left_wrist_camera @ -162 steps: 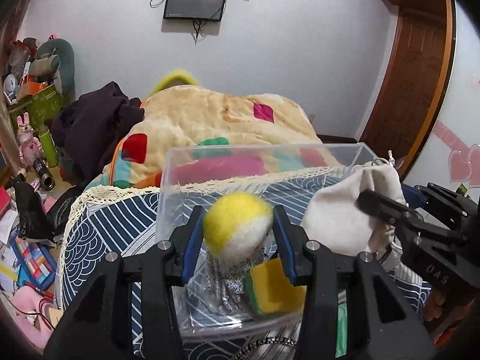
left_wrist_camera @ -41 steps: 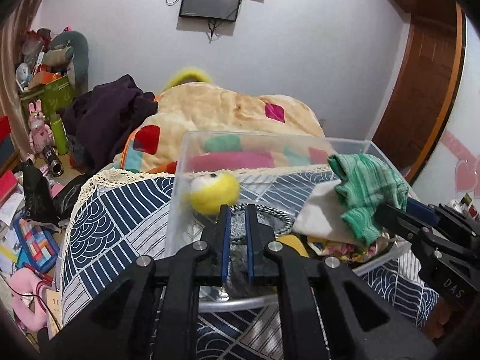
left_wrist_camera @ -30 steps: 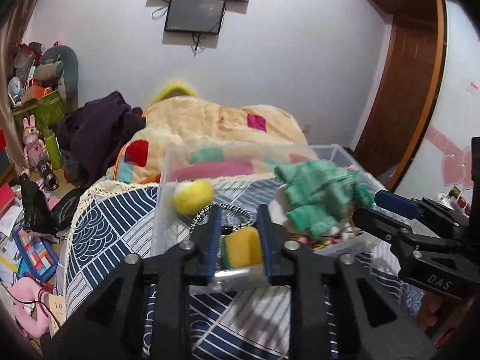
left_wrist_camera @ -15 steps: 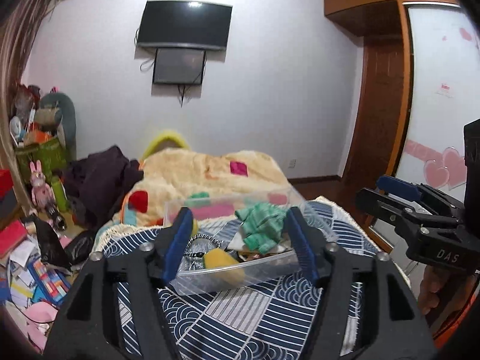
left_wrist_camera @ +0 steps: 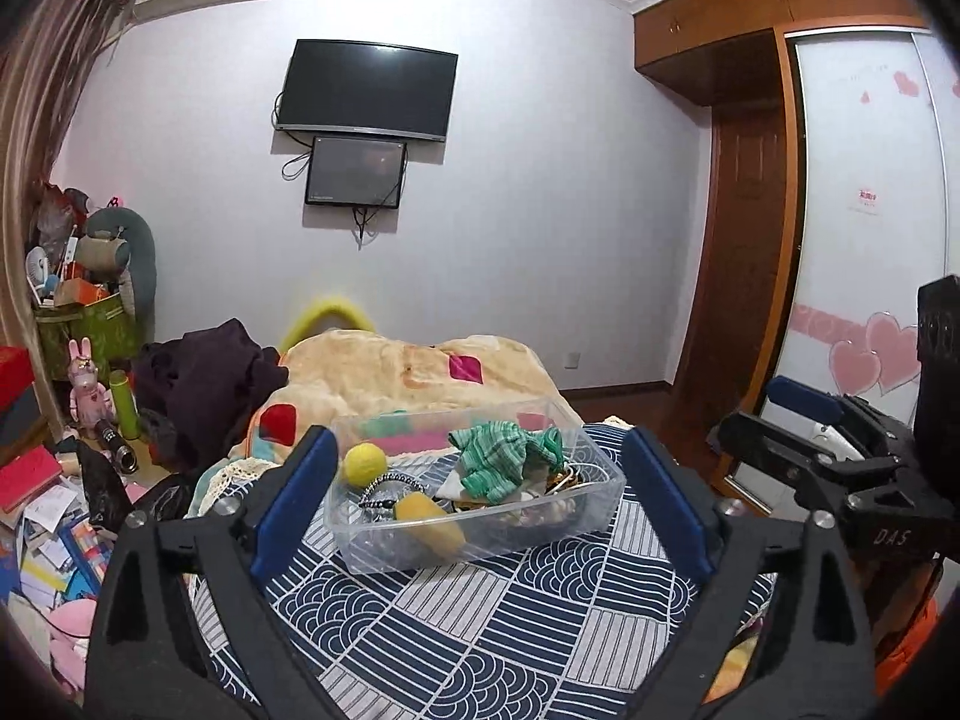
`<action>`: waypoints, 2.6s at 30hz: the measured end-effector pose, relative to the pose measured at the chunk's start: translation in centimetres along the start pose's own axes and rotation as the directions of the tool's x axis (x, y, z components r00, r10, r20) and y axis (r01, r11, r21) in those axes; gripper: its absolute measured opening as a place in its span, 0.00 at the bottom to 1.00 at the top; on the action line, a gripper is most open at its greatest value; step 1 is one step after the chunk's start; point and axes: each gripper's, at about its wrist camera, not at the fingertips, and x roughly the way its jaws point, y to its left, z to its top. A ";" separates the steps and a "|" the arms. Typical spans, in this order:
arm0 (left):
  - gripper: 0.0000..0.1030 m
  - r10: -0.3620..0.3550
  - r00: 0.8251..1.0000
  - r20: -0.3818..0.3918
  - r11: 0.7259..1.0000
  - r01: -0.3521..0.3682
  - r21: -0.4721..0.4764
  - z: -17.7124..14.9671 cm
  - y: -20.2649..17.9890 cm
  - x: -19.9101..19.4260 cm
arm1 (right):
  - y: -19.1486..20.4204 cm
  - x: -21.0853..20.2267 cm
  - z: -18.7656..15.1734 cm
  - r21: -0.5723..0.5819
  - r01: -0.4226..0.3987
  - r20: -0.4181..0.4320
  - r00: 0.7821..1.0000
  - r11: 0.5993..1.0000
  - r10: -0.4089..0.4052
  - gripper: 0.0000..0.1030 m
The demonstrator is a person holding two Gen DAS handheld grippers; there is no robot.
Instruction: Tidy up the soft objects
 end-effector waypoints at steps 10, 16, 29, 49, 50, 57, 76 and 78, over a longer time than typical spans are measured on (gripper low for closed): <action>0.98 0.018 1.000 0.003 1.000 -0.019 0.003 -1.2 0.1 0.0 | 0.6 -0.1 -1.4 -0.034 0.003 -0.011 1.000 0.999 -0.004 1.00; 0.98 0.018 1.000 0.001 1.000 -0.018 -0.008 -1.4 0.5 0.2 | 0.7 -0.2 -1.6 -0.035 -0.007 -0.013 1.000 0.999 0.007 1.00; 0.99 0.013 1.000 -0.004 1.000 -0.013 -0.010 -1.5 0.5 0.4 | 0.5 -0.4 -1.4 -0.019 -0.005 -0.014 1.000 1.000 0.005 1.00; 0.99 0.013 1.000 0.000 1.000 -0.013 0.013 -1.7 -0.3 0.2 | 0.2 -0.7 -1.3 -0.011 -0.004 -0.005 1.000 1.000 0.004 1.00; 0.99 0.013 1.000 -0.001 1.000 -0.013 0.013 -1.7 -0.3 0.2 | 0.2 -0.6 -1.3 -0.011 -0.005 -0.006 1.000 1.000 0.005 1.00; 0.99 0.011 1.000 0.001 1.000 -0.012 0.016 -1.8 -0.4 0.1 | 0.2 -0.6 -1.3 -0.011 -0.004 -0.006 1.000 1.000 0.004 1.00; 1.00 0.021 1.000 -0.003 1.000 -0.021 0.009 -1.7 -0.3 0.2 | 0.5 -0.5 -1.4 -0.010 -0.005 -0.014 1.000 1.000 0.005 1.00; 1.00 0.022 1.000 -0.006 1.000 -0.022 0.011 -1.7 -0.3 0.3 | 0.5 -0.5 -1.4 -0.010 -0.007 -0.014 1.000 1.000 0.007 1.00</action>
